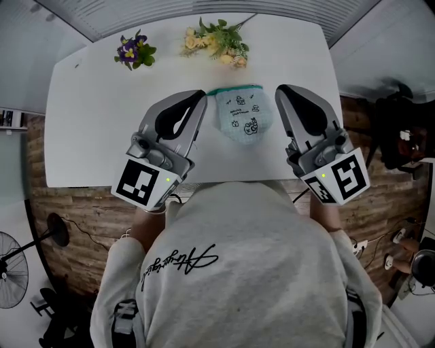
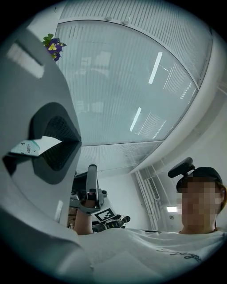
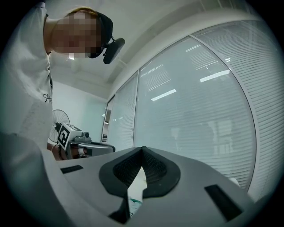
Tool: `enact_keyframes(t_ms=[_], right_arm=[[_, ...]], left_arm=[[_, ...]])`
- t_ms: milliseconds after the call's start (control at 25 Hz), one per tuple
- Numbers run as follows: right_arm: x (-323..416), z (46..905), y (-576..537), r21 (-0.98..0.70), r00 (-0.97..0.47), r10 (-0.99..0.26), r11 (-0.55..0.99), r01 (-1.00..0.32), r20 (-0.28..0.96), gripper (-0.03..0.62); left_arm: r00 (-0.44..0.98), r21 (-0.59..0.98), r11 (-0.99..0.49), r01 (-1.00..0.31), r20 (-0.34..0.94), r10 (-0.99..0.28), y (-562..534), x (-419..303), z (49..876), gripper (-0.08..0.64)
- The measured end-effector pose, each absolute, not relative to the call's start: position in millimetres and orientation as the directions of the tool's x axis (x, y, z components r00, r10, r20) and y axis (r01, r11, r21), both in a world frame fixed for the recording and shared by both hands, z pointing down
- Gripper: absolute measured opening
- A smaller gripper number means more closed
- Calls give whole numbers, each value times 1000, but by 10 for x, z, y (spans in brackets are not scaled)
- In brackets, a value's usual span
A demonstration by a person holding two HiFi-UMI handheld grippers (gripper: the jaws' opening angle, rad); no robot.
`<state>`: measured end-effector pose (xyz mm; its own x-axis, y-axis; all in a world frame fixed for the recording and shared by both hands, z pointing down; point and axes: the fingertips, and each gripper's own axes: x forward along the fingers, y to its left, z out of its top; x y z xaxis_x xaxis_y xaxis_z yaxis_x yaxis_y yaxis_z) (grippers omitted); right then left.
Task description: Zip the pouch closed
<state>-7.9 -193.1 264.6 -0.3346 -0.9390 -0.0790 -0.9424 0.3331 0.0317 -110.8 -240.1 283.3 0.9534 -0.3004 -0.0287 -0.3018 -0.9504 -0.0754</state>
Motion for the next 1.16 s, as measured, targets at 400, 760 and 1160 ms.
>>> enact_keyframes(t_ms=[400,760,1160], right_arm=[[-62,2709,-1872,42,-312,-948,310,-950,-63,2],[-43,2754,-1885,36,-300,-952,299,-954,-55,2],[-33,2788,-1967,27,-293,-955,292,-956,-44,2]], left_arm=[[955,-70,-952,-297,-20,-296,-2360,-1127,2888,0],[956,-57,-955,-293,-12,-292,-2380,-1124,2927,0],[956,-30,-956,-293,-12,-293,-2442,-1110,2923,0]])
